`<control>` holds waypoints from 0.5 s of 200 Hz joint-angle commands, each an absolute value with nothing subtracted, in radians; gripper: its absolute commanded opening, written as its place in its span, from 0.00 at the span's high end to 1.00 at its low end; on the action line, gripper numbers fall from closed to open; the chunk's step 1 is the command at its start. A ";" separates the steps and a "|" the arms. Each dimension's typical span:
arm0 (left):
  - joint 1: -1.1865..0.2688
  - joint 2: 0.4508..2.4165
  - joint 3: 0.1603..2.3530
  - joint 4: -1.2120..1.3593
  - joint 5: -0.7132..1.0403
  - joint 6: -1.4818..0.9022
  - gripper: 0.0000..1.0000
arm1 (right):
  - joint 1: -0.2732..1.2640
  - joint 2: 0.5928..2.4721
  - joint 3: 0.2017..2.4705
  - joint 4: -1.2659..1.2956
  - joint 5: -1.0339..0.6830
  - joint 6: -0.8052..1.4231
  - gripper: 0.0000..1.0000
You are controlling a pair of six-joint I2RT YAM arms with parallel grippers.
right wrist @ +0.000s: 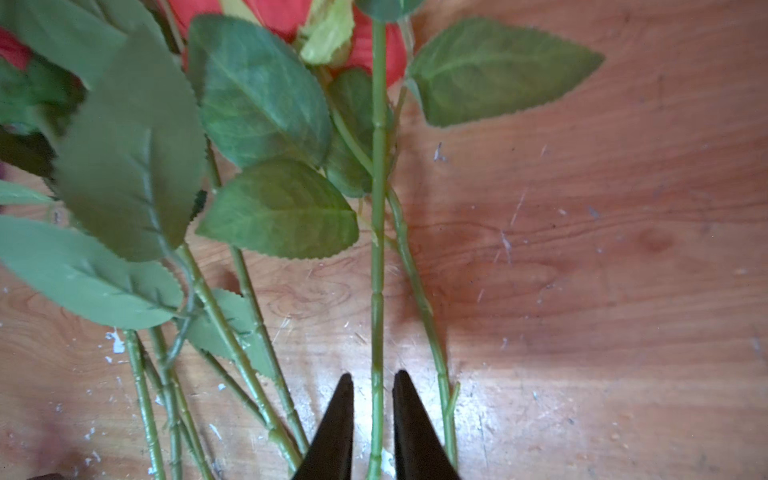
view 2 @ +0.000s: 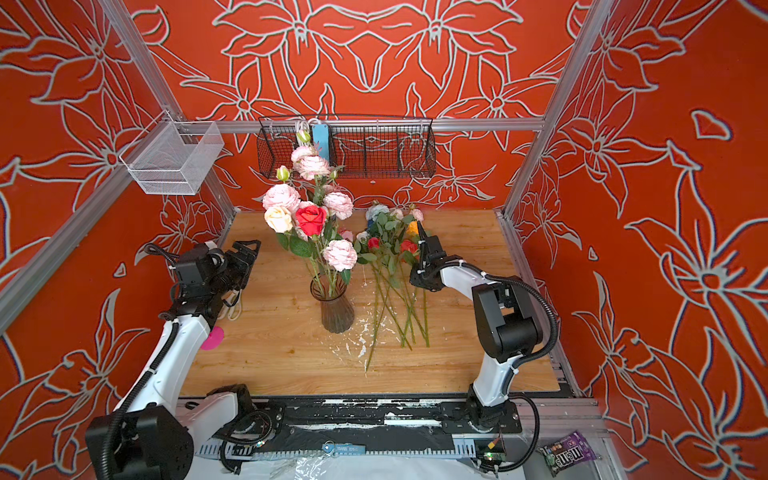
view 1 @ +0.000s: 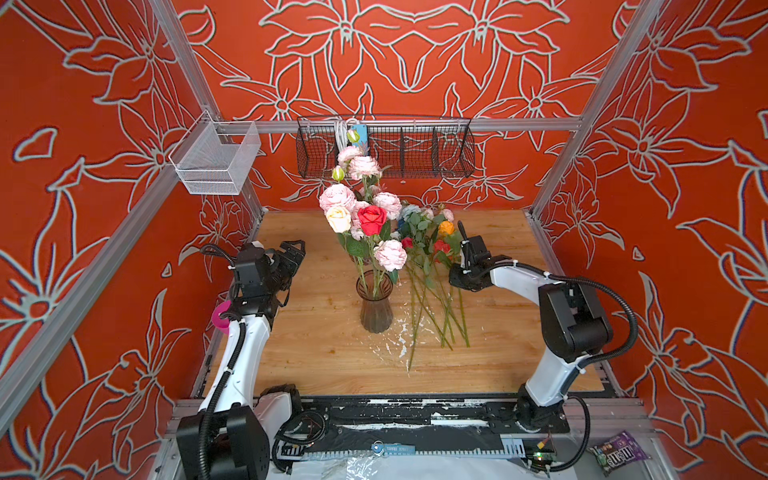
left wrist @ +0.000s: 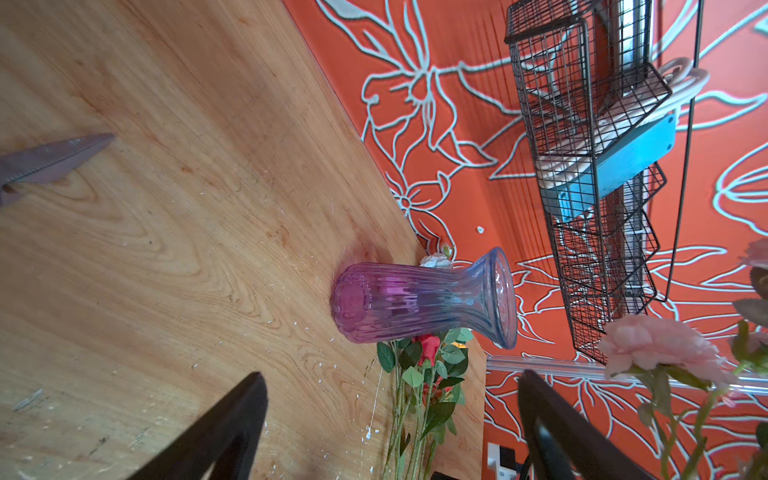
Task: Arrange the flowers into the vase
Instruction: 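Lower the right gripper onto the rose stems in the pile and grasp one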
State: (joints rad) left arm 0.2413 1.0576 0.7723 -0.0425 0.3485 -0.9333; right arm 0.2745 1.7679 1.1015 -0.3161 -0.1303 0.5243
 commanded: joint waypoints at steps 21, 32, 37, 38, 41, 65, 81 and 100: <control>0.247 1.067 0.799 -0.016 0.374 -0.951 0.06 | 0.316 1.673 1.065 -0.288 -0.184 0.482 0.80; 0.249 1.068 0.799 -0.014 0.378 -0.953 0.06 | 0.326 1.688 1.087 -0.312 -0.203 0.457 0.78; 0.249 1.069 0.799 -0.014 0.379 -0.954 0.06 | 0.328 1.700 1.097 -0.321 -0.205 0.448 0.77; 0.249 1.070 0.799 -0.014 0.380 -0.955 0.06 | 0.328 1.703 1.099 -0.323 -0.206 0.447 0.77; 0.250 1.071 0.799 -0.014 0.381 -0.956 0.06 | 0.330 1.710 1.108 -0.331 -0.206 0.441 0.76; 0.249 1.078 0.799 -0.010 0.389 -0.960 0.06 | 0.337 1.780 1.159 -0.365 -0.252 0.391 0.79; 0.250 1.085 0.801 -0.008 0.399 -0.962 0.06 | 0.339 1.822 1.174 -0.379 -0.236 0.392 0.85; 0.249 1.089 0.802 -0.012 0.398 -0.957 0.06 | 0.341 1.854 1.176 -0.380 -0.220 0.387 0.88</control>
State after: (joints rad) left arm 0.2432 1.0813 0.7723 -0.0349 0.3801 -0.9470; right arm 0.3378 1.8076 1.1584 -0.3325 -0.2249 0.4168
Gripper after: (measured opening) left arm 0.939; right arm 0.137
